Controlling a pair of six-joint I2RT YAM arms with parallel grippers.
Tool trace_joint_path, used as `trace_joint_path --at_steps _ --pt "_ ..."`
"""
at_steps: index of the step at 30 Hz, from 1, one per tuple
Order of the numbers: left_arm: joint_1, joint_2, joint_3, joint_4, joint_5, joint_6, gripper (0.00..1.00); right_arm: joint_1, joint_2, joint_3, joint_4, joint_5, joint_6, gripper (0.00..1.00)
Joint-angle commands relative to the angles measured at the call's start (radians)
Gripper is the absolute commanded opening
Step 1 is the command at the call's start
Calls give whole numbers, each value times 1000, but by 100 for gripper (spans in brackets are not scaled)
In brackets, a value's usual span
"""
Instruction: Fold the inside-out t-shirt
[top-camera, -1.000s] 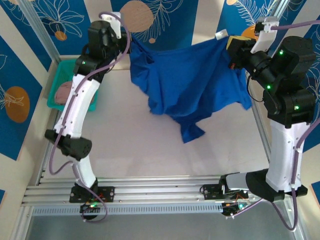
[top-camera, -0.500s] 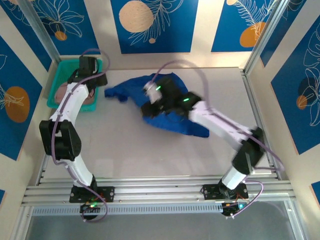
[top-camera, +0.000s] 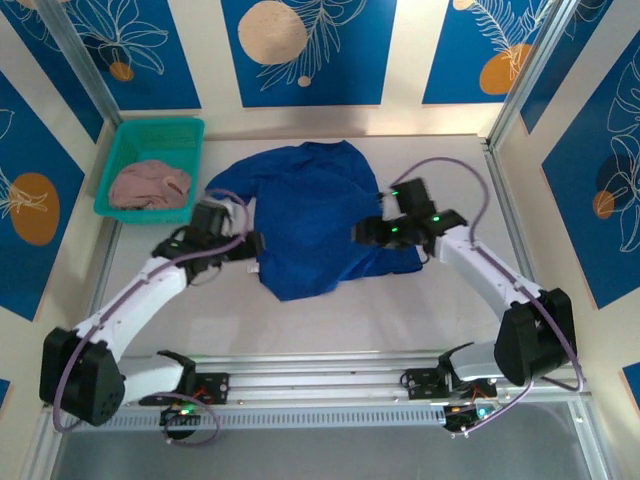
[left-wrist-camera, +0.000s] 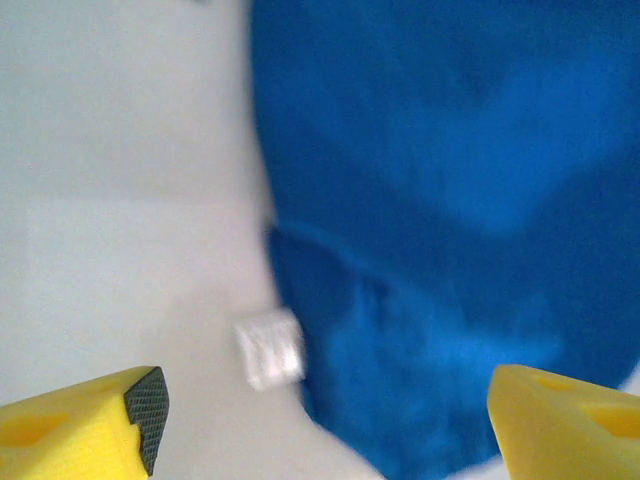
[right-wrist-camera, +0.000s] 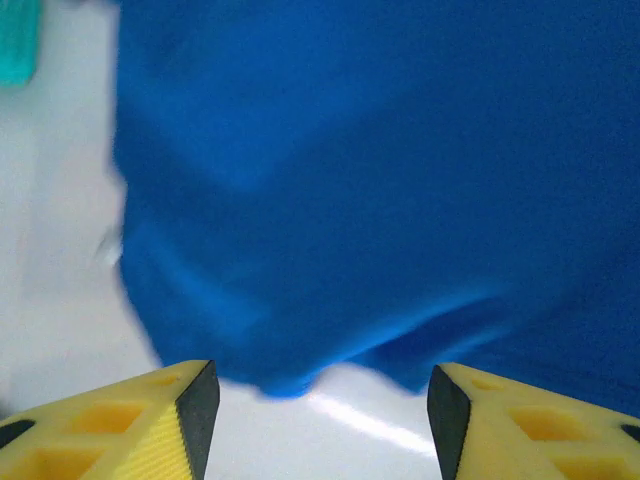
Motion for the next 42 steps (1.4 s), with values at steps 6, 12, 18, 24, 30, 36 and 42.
trace_joint_path --at_steps 6,12,18,24,30,36,42 --pt "-138 166 -67 79 52 -25 82 -257 126 -41 -98 158 23 60" --pt "-198 312 -17 134 28 -21 78 -266 207 -63 -89 140 31 60" --pt "-228 393 -36 192 -23 -47 65 -269 294 -63 -86 110 19 58" --pt "-251 446 -62 263 -56 -72 32 -269 337 -70 -41 64 7 31" --pt "-250 401 -88 342 -79 -83 0 -276 231 -64 -8 -30 -9 0" --pt "-238 3 73 180 -248 51 0 -277 -146 -7 60 -187 69 0" --pt "-238 -52 473 7 -336 227 0 -325 -189 280 -68 -220 43 0"
